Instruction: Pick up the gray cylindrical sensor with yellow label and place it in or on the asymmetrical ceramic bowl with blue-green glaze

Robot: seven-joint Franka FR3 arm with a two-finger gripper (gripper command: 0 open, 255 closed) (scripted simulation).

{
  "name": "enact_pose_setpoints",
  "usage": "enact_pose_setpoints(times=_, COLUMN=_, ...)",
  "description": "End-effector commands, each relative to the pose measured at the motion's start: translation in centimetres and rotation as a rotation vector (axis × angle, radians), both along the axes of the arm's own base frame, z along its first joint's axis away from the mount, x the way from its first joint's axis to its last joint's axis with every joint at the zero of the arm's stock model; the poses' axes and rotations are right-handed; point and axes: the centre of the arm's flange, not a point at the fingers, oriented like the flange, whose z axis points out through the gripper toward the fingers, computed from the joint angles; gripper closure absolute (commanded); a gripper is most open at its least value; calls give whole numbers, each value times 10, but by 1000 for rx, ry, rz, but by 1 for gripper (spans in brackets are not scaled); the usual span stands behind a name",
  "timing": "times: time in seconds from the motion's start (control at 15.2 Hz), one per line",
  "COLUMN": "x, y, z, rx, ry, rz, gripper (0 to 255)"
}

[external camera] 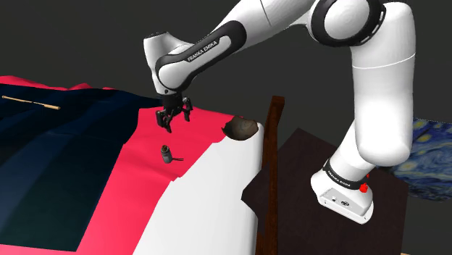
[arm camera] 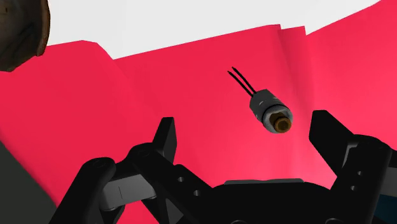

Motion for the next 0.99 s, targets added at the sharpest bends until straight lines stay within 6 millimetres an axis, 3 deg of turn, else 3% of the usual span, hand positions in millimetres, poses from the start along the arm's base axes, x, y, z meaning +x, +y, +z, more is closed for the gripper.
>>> enact_pose_setpoints(times=0.0, x=11, y=14, z=-23, rx=-4, ry=16, rz=-2, gripper=0)
enact_pose_setpoints(times=0.53, x=57, y=67, z=-106, rx=-16, ry=76, rz=-6, gripper=0)
enact_pose_setpoints(times=0.92, x=51, y=67, z=-137, rx=-16, ry=76, rz=-6, gripper=0)
